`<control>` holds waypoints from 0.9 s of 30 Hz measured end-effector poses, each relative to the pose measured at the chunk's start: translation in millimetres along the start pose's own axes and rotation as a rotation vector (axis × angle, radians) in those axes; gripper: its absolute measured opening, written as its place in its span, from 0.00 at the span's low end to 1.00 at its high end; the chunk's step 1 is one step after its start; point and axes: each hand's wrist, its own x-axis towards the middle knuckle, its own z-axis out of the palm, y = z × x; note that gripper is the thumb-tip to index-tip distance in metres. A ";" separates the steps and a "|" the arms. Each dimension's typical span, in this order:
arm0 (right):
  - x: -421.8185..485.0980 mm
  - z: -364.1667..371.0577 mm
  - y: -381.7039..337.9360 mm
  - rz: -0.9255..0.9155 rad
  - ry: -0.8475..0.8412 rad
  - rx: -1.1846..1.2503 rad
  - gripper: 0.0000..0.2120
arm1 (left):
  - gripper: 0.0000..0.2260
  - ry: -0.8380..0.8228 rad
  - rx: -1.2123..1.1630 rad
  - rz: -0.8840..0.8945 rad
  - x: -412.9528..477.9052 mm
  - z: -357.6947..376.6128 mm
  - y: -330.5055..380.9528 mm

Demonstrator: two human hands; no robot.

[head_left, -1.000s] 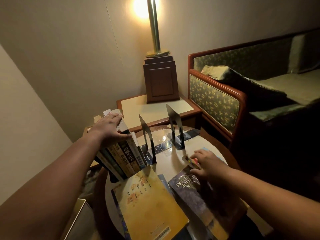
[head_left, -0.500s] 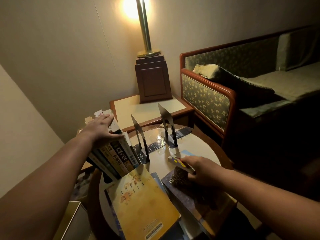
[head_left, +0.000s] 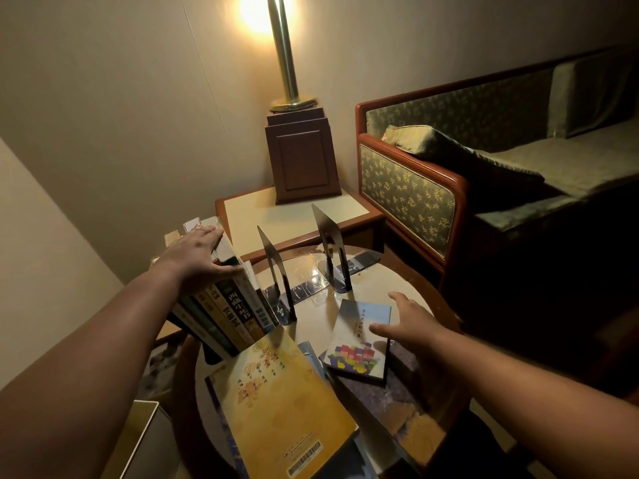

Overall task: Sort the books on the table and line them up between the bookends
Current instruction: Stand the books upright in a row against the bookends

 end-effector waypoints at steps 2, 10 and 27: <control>6.4 -1.9 -0.4 0.053 -0.058 0.100 0.45 | 0.52 -0.002 0.003 0.001 1.0 0.1 0.0; 8.5 -9.8 -15.9 -0.010 0.075 0.162 0.27 | 0.47 0.018 0.007 0.005 4.3 2.6 -1.2; -7.8 -69.6 -211.6 -0.662 0.801 0.463 0.12 | 0.47 0.006 0.002 0.006 2.4 1.2 -1.0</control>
